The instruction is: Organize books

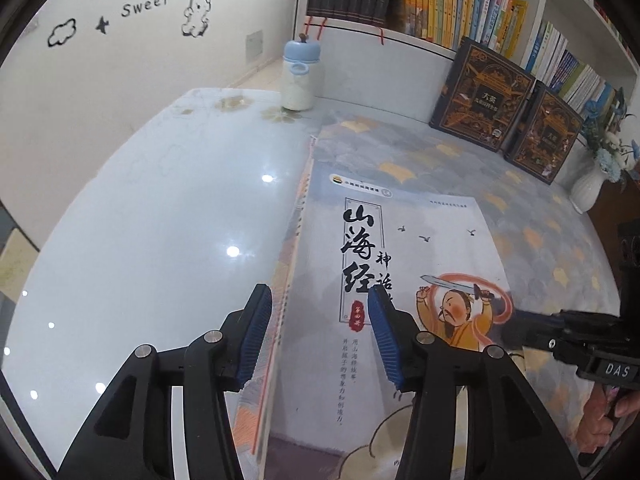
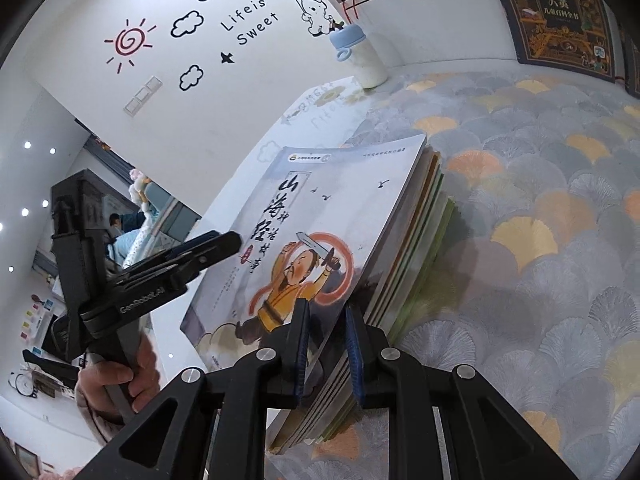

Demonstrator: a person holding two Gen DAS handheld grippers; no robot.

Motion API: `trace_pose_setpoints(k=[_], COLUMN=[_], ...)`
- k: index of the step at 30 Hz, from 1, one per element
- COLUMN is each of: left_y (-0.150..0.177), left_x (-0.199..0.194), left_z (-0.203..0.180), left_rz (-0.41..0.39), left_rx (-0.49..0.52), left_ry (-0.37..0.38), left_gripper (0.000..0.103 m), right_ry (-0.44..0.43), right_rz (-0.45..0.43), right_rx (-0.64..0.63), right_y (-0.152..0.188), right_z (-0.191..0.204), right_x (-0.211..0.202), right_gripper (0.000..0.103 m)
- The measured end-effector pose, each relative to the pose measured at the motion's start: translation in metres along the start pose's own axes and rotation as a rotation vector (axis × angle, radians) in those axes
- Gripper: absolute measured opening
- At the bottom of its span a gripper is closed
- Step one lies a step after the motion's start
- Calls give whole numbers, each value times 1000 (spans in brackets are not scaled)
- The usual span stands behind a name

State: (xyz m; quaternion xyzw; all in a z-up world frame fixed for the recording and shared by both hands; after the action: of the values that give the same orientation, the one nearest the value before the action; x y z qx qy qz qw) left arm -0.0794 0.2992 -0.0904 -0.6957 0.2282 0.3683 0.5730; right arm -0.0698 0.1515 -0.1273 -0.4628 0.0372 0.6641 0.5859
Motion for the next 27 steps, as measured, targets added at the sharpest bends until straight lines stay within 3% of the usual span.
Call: trace_pose_setpoints(k=[4,6,8,10,12,17,20,22,24,27], left_y=[1,1,0,0,1,12,24,34,45,58], left_x=[-17,-31,-42,-52,-64,-79,-78,-80,-83,-87], left_z=[-6,-14,-26,-41,-59,-104,-135,-155,-174,-195], left_rz=[-31,-56,-67,-83,-116,-143,-117,-111,-104,-96], left_rx=[1,16,31,49,77,72,94,116,139,168], left_ry=[-9,-20,-24,-16,-20,27,68,86,107,128], left_gripper=[75,78,86,98,100,102,102,102,102,102], right_ry=[46,70,117,192,284,479,637,699,725,692], right_rz=[-29,-58,-78,-104,-142,-302,-345,-367,-402,-385], right_rx=[4,5,-11,-45,-94,-227,-238,-232,-203,-115], right_y=[-4,-6,-7,-7,-3,11,28,42,59,82], right_z=[-3,-2,-1,0,1,9,1,-4,-12,-28], right_x=[-12,-27,-44,-66,-93,-162,-202,-223,-244,-257], right_gripper=[30,38,40,46,71,101,103,103,103,103])
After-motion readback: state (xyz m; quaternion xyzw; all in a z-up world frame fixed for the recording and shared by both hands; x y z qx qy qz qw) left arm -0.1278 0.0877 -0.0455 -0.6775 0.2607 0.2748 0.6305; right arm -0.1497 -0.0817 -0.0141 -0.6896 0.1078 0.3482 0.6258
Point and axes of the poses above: each gripper's, at about its wrist camera, not at the fingertips, and x roughly the way its jaws point, z to its left, y to its underside, the point moved 10 cm from there along x, roughly the way its jaws point, and after that the axes turned 3 degrees about -y, right-handed, at the moved point
